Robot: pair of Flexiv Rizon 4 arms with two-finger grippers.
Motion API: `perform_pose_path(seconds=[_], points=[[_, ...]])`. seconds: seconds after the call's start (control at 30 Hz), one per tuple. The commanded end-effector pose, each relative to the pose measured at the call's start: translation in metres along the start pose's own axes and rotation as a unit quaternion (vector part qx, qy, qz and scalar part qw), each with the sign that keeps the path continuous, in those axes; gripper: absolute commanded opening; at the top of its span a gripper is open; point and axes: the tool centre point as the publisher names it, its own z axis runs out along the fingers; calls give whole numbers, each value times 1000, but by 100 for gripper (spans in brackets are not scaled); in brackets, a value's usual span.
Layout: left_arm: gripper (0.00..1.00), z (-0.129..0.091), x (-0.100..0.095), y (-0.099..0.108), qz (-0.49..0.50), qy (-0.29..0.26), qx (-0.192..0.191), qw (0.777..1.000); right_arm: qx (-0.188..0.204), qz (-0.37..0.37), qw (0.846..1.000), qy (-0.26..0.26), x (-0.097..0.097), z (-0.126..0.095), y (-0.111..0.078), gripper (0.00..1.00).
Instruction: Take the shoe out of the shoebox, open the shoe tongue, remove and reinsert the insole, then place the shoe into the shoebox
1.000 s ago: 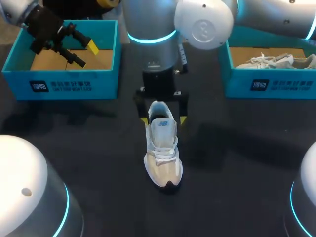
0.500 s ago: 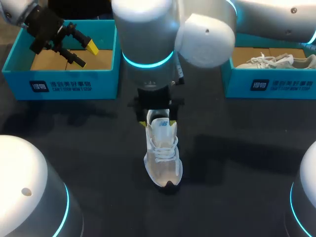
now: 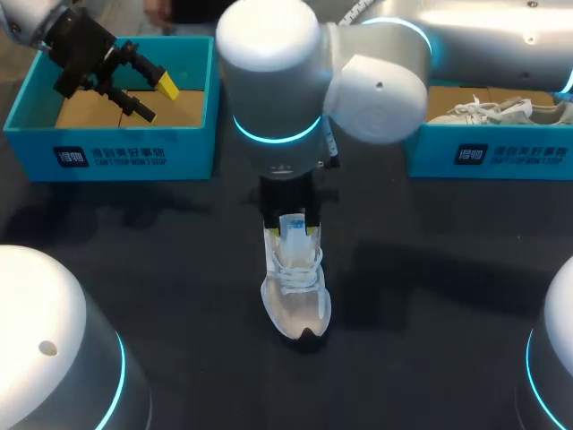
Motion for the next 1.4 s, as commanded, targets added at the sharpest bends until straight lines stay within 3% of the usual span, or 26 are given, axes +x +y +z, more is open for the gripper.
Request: perform_pose_path(seconds=[0.03,0.2,0.77,1.03,1.4], points=[[100,0,0,0,0,1,0,1000,9,-1,1000,6,0,20,11,45],[100,0,0,0,0,1,0,1000,15,-5,1000,8,1,32,18,41],[100,0,0,0,0,1,0,1000,33,-8,999,9,0,52,25,45],[100,0,0,0,0,1,0,1000,-5,-3,1000,5,-9,29,27,45],[100,0,0,0,0,1,0,1000,-15,-19,1000,2,-6,45,32,40]])
